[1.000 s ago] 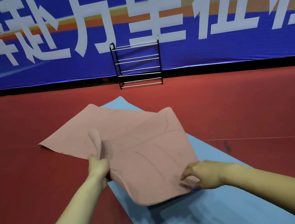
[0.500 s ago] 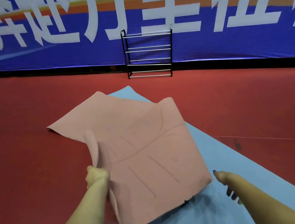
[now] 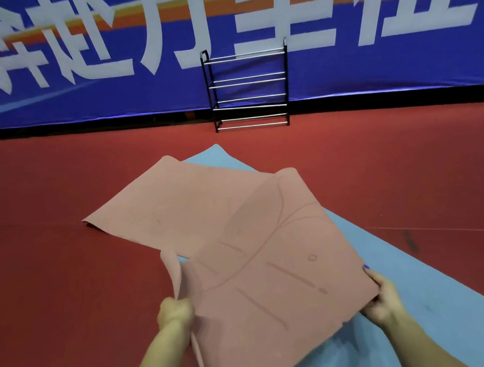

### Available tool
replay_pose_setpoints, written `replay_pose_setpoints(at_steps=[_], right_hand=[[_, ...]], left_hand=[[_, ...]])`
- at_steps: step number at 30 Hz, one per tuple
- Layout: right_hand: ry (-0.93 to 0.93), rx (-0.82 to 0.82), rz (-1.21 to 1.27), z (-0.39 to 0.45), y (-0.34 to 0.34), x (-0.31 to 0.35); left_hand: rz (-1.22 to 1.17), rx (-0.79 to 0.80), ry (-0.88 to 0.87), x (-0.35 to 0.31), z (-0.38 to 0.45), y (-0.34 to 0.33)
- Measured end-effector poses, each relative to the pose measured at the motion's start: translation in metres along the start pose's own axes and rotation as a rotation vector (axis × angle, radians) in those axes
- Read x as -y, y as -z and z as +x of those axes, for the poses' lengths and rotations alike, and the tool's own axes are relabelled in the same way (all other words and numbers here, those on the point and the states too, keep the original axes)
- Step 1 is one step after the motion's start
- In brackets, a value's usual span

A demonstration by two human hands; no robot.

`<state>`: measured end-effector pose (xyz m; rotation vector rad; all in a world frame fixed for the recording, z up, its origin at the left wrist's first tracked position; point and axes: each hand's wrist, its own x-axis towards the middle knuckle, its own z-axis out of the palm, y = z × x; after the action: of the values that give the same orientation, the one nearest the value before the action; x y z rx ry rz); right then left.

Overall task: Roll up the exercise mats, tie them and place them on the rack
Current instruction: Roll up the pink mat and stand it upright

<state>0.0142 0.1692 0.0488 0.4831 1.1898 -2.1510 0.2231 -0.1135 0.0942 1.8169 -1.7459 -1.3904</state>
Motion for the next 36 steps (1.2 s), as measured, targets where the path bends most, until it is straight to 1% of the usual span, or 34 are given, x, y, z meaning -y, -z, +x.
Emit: replay_pose_setpoints(at_steps=[1, 2, 4, 5, 7, 8, 9, 11, 12, 13, 14, 15, 17, 18, 19, 20, 21, 22, 23, 24, 25, 26, 28, 30, 32, 33, 34, 36], right_hand=[[0.039, 0.042, -0.051, 0.006, -0.003, 0.02], [0.057, 0.023, -0.18, 0.01, -0.009, 0.047], [0.214, -0.047, -0.417, 0.015, -0.047, 0.116], [0.33, -0.007, -0.561, 0.007, -0.08, 0.157], [0.625, 0.138, -0.972, -0.031, -0.155, 0.23], [0.763, 0.203, -1.089, -0.056, -0.193, 0.259], [0.885, 0.235, -1.135, -0.084, -0.223, 0.283], [1.113, 0.277, -1.112, -0.142, -0.261, 0.314], [1.203, 0.321, -1.087, -0.163, -0.266, 0.321], [1.268, 0.361, -1.075, -0.177, -0.261, 0.325], [1.297, 0.394, -1.063, -0.182, -0.25, 0.324], [1.278, 0.396, -1.063, -0.178, -0.231, 0.321], [1.124, 0.331, -1.031, -0.144, -0.18, 0.305], [1.024, 0.277, -1.011, -0.117, -0.152, 0.293], [0.924, 0.179, -1.006, -0.093, -0.121, 0.272], [0.779, 0.063, -1.004, -0.071, -0.091, 0.25], [0.572, -0.06, -1.023, -0.055, -0.063, 0.224], [0.317, -0.17, -1.054, -0.039, -0.033, 0.195], [0.068, -0.242, -1.096, -0.035, -0.009, 0.167], [-0.138, -0.261, -1.13, -0.032, 0.014, 0.14], [-0.29, -0.262, -1.178, -0.036, 0.03, 0.118], [-0.361, -0.236, -1.206, -0.038, 0.042, 0.097], [-0.373, -0.177, -1.206, -0.034, 0.059, 0.068], [-0.354, -0.166, -1.08, -0.027, 0.07, 0.04], [-0.352, -0.212, -0.958, -0.022, 0.077, 0.015], [-0.327, -0.235, -0.921, -0.029, 0.069, 0.01], [-0.258, -0.225, -0.93, -0.031, 0.067, 0.008], [-0.111, -0.214, -0.982, -0.045, 0.052, 0.018]], left_hand=[[-0.068, 0.039, 0.001, -0.004, -0.002, -0.005], [-0.147, 0.088, 0.008, -0.011, -0.005, -0.012], [-0.259, 0.203, -0.017, -0.028, -0.023, -0.029], [-0.271, 0.269, -0.049, -0.039, -0.036, -0.039], [-0.306, 0.441, -0.101, -0.066, -0.069, -0.059], [-0.335, 0.547, -0.123, -0.08, -0.086, -0.068], [-0.376, 0.645, -0.141, -0.095, -0.103, -0.076], [-0.452, 0.79, -0.209, -0.121, -0.13, -0.087], [-0.464, 0.813, -0.254, -0.13, -0.14, -0.091], [-0.456, 0.801, -0.282, -0.135, -0.144, -0.093], [-0.441, 0.784, -0.275, -0.137, -0.145, -0.093], [-0.416, 0.758, -0.247, -0.134, -0.148, -0.093], [-0.364, 0.71, -0.184, -0.118, -0.146, -0.094], [-0.322, 0.689, -0.17, -0.111, -0.148, -0.095], [-0.29, 0.67, -0.154, -0.104, -0.148, -0.095], [-0.273, 0.635, -0.132, -0.097, -0.147, -0.095], [-0.257, 0.592, -0.104, -0.091, -0.144, -0.095], [-0.25, 0.545, -0.074, -0.086, -0.141, -0.094], [-0.248, 0.509, -0.052, -0.082, -0.136, -0.091], [-0.246, 0.498, -0.03, -0.077, -0.131, -0.089], [-0.234, 0.503, -0.005, -0.074, -0.13, -0.086], [-0.226, 0.504, 0.02, -0.071, -0.127, -0.084], [-0.221, 0.536, 0.095, -0.068, -0.124, -0.084], [-0.211, 0.582, 0.152, -0.066, -0.119, -0.087], [-0.102, 0.634, 0.149, -0.067, -0.12, -0.088], [-0.024, 0.661, 0.124, -0.066, -0.121, -0.087], [0.076, 0.671, 0.08, -0.064, -0.123, -0.087], [0.328, 0.622, -0.08, -0.06, -0.125, -0.087]])
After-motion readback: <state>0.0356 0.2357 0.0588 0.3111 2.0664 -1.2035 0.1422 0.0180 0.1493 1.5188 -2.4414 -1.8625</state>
